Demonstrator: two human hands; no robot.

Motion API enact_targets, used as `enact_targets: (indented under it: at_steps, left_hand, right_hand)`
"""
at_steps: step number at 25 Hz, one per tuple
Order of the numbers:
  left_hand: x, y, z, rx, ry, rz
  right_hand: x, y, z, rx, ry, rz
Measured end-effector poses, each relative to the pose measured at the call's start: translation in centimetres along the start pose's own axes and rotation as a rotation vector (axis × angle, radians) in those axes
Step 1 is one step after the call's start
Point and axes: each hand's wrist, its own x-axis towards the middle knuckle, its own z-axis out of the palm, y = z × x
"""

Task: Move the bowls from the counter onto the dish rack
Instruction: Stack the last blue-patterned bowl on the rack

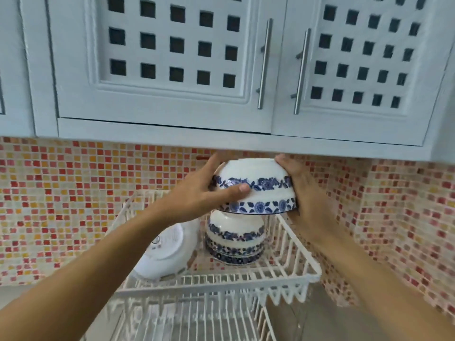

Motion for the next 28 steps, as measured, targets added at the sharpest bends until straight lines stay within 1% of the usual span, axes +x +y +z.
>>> enact_targets:
  at_steps: [1,2,4,5,6,10,13,17,24,28]
  left_hand:
    - [0.6,0.0,1.0,0.0,0.006,-0.017]
    - [1.1,0.0,2.6,0.026,0.023,-0.038]
    - [1.0,-0.8,2.6,0.112,0.065,-0.031]
    - [1.1,-1.1,3.0,0.162,0.068,-0.034]
    - [1.0,-1.4,3.5,0.221,0.052,-0.042]
    - [0.5,-2.7,5.2,0.396,-0.018,-0.115]
    - [0.1,-3.8,6.1,0.509,-0.089,-0.169]
    - [-0.3,-4.2,7.6,0.604,-0.133,-0.171]
    - [-1.0,-4.9,9.2,0.736,-0.136,-0.169]
    - [-1.4,-5.3,9.7,0.746,-0.126,-0.174]
  right_hand:
    - [-0.3,1.1,-0.6,0.05,-0.058,0.014]
    - [-1.0,2.4,-1.4,0.117,-0.181,0.063]
    - [-1.0,3.2,-1.4,0.192,-0.463,0.148]
    - [-1.3,3.5,-1.3,0.218,-0.539,0.161]
    - [-1.9,3.6,-1.1,0.252,-0.574,0.161]
    - [-2.7,5.0,1.1,0.352,-0.61,0.185]
    - [-3.3,5.3,2.4,0.288,-0.641,0.203]
    - [-4.2,5.2,3.7,0.238,-0.648,0.175]
    - [-4.4,5.3,4.4,0.079,-0.714,0.089]
    - [-4.5,5.1,4.4,0.039,-0.703,0.073]
